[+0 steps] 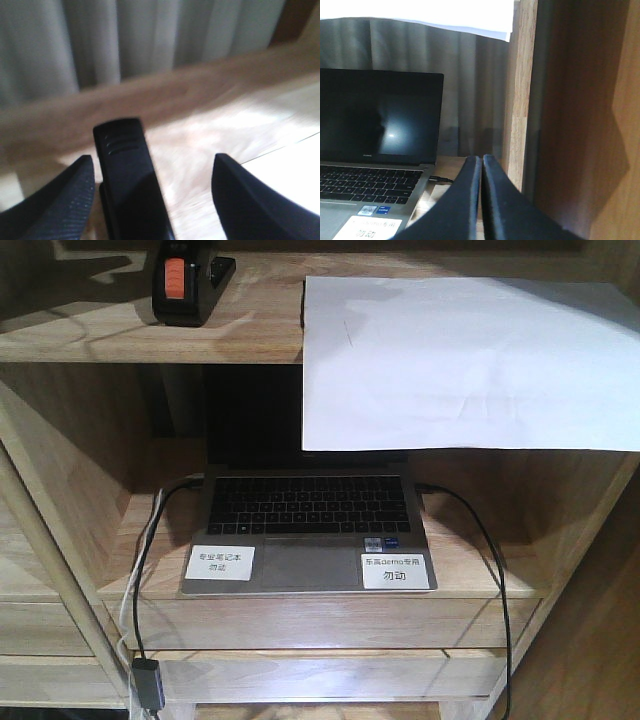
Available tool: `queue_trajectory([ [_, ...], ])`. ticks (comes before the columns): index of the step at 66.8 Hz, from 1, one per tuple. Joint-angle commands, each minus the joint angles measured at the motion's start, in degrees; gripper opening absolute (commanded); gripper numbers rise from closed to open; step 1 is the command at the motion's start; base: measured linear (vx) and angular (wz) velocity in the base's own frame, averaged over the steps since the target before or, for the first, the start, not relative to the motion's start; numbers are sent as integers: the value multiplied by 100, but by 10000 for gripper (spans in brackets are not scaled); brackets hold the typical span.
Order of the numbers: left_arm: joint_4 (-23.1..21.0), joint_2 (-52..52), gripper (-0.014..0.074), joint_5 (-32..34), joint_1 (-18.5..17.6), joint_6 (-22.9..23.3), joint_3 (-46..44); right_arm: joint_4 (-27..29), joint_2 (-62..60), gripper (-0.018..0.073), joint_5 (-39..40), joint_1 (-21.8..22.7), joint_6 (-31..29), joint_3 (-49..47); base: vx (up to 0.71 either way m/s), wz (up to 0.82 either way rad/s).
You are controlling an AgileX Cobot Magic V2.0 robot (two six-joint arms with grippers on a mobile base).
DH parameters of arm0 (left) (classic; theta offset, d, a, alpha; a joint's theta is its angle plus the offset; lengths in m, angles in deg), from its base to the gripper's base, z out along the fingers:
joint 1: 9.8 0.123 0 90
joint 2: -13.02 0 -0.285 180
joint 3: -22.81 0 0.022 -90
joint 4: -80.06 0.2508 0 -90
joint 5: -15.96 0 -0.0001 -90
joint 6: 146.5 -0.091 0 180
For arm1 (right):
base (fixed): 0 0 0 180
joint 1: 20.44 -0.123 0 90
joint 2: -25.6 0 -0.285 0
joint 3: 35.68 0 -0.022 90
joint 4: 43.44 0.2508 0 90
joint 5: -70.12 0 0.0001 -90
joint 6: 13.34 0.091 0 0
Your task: Grab stapler and paper to desk for stapling
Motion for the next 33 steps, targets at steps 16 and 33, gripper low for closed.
queue_trajectory([
  [16, 43, 11, 480, 33, -27, 138, -320, -25, -86, -9, 409, 34, 11, 22, 0, 0],
  [33, 272, -121, 480, -134, -27, 286, -320, -25, -86, -9, 409, 34, 11, 22, 0, 0],
])
